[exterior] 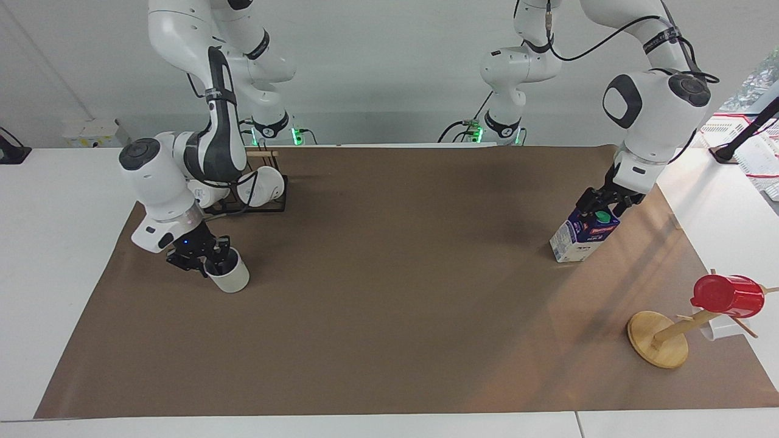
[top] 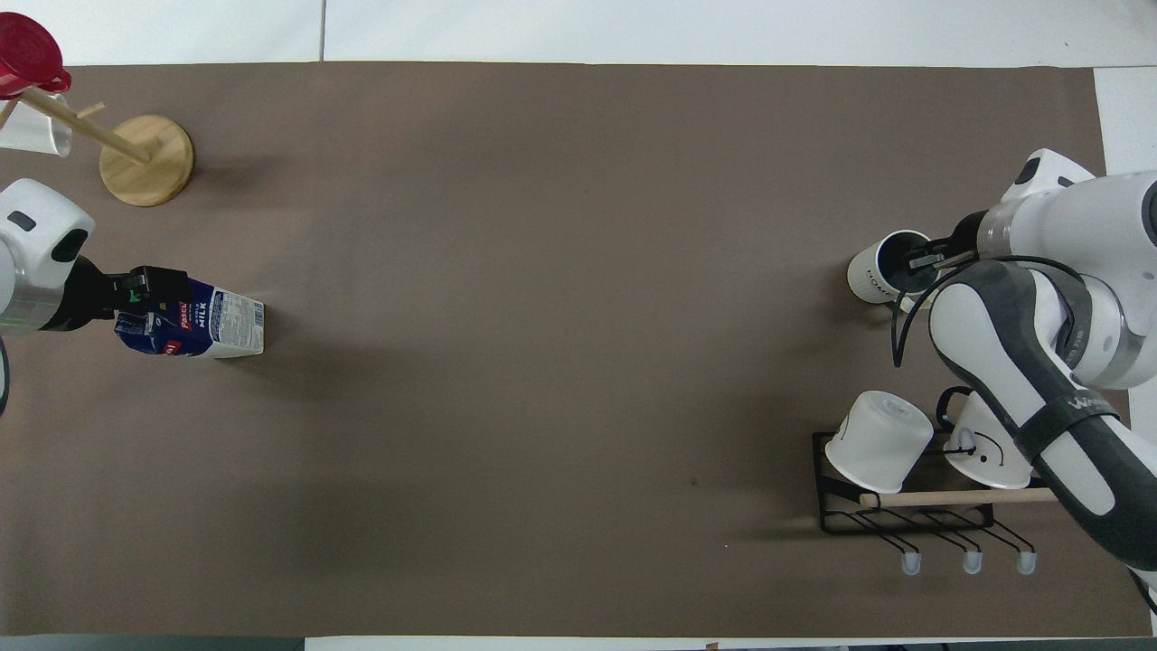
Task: Place cup and milk on table
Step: 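Grasp the white mug by its rim with the right gripper, then carry the mug toward the table center with the right gripper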
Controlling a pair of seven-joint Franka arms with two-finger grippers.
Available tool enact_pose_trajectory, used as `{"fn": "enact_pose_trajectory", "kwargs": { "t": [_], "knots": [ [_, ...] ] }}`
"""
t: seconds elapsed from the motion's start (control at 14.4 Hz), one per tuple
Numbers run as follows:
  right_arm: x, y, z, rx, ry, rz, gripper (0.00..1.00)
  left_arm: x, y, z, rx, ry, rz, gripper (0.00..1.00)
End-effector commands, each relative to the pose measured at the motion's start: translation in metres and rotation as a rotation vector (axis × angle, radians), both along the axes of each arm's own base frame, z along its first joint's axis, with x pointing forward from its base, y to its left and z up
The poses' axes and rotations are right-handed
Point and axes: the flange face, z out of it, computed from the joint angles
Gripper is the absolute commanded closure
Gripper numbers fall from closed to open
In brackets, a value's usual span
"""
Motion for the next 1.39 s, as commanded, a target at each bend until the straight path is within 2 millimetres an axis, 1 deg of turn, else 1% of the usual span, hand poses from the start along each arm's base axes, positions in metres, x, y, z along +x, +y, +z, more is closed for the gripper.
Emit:
{"fn": "enact_pose_trajectory", "kwargs": {
  "t": [0.0,0.07,0.14,0.21,0.28,0.35,0.42,0.49,0.56,0.63,0.7,0.84,0.97,1.11,1.25,1.32],
  "knots": [
    [-0.007,-0.001,0.001,0.012,-0.014,-0.002,0.76,-0.003,-0.002,-0.003,-0.012,-0.015,0.029,0.16],
    [-0.007,-0.001,0.001,0.011,-0.014,-0.001,0.82,-0.003,-0.002,-0.002,-0.012,-0.013,0.03,0.37],
    [-0.007,-0.002,0.0,0.012,-0.013,-0.003,0.97,-0.002,-0.002,-0.001,-0.012,-0.015,0.028,0.79],
    [-0.008,-0.003,0.001,0.012,-0.011,-0.003,1.0,-0.002,-0.002,-0.001,-0.014,-0.015,0.028,1.0],
    [-0.007,-0.005,0.003,0.012,-0.007,-0.003,1.0,-0.001,-0.003,0.0,-0.013,-0.016,0.026,1.0],
    [-0.001,-0.002,0.012,0.015,-0.002,0.002,1.0,-0.001,-0.003,0.002,-0.013,-0.018,0.024,1.0],
    [0.009,-0.001,0.032,0.022,0.023,0.006,1.0,-0.001,-0.003,0.001,-0.013,-0.015,0.02,1.0],
    [0.02,0.002,0.059,0.03,0.05,0.018,1.0,-0.001,-0.003,0.003,-0.013,-0.018,0.017,1.0],
    [0.029,0.011,0.095,0.035,0.063,0.035,1.0,0.0,-0.004,0.007,-0.011,-0.024,0.014,1.0],
    [0.038,0.031,0.115,0.036,0.063,0.069,1.0,0.001,-0.003,0.013,-0.011,-0.032,0.014,1.0],
    [0.042,0.053,0.125,0.036,0.051,0.082,1.0,0.002,-0.004,0.02,-0.01,-0.035,0.011,1.0],
    [0.042,0.109,0.126,0.036,0.033,0.059,1.0,0.004,-0.003,0.04,-0.011,-0.023,0.003,1.0],
    [0.034,0.169,0.119,0.043,0.016,0.085,1.0,0.004,-0.002,0.062,-0.011,-0.013,-0.013,1.0],
    [0.024,0.214,0.107,0.061,-0.017,0.072,1.0,0.004,-0.001,0.085,-0.009,-0.007,-0.04,1.0],
    [0.007,0.269,0.09,0.065,0.007,0.051,1.0,0.005,-0.001,0.107,-0.006,0.009,-0.067,1.0],
    [0.0,0.286,0.085,0.048,0.01,-0.001,1.0,0.005,-0.002,0.116,-0.006,0.012,-0.074,1.0]
  ]
}}
